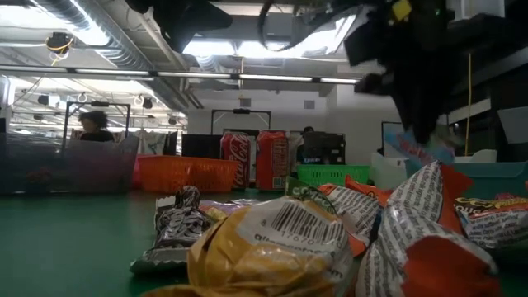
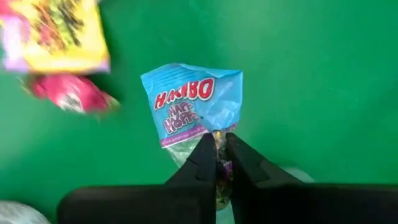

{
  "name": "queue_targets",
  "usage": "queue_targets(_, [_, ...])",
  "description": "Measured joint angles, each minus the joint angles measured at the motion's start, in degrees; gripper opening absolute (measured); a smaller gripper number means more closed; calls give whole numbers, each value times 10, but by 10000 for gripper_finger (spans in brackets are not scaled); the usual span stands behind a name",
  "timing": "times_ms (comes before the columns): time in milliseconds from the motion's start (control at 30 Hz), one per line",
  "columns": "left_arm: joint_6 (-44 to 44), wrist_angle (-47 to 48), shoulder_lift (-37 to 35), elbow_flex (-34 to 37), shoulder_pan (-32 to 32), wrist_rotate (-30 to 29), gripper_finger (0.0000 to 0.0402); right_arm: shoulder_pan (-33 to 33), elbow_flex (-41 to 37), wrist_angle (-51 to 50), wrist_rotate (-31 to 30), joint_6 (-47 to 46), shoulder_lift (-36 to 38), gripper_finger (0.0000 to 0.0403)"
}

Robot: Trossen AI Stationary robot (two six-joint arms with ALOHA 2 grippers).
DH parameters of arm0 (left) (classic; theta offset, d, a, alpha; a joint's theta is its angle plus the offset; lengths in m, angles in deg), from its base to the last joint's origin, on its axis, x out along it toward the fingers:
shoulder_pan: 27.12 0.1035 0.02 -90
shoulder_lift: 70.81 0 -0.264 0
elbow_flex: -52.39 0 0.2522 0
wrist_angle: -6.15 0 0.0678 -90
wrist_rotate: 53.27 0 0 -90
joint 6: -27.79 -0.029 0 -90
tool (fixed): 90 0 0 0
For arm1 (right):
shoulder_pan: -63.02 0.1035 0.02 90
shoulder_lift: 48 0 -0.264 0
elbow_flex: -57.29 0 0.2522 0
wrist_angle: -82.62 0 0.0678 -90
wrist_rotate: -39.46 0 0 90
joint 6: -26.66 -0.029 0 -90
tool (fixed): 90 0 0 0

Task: Sort candy
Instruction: Put the blue gummy into the white bin

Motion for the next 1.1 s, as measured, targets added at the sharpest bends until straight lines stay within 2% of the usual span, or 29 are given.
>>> queue_targets(233, [0, 0, 0, 0, 0, 0, 151, -42, 6, -87, -78, 9, 74, 24])
queue_targets(467, [0, 0, 0, 0, 0, -16, 151, -142, -17, -130, -158, 9, 145, 14])
queue_targets(800, [0, 0, 0, 0, 1, -17, 151, -312, -69, -148, -160, 35, 181, 20])
queue_targets(1000, [0, 0, 0, 0, 1, -17, 151, -371, -80, -149, -163, 35, 181, 22])
queue_targets(1100, [0, 0, 0, 0, 1, -17, 151, -388, -80, -150, -164, 34, 181, 42])
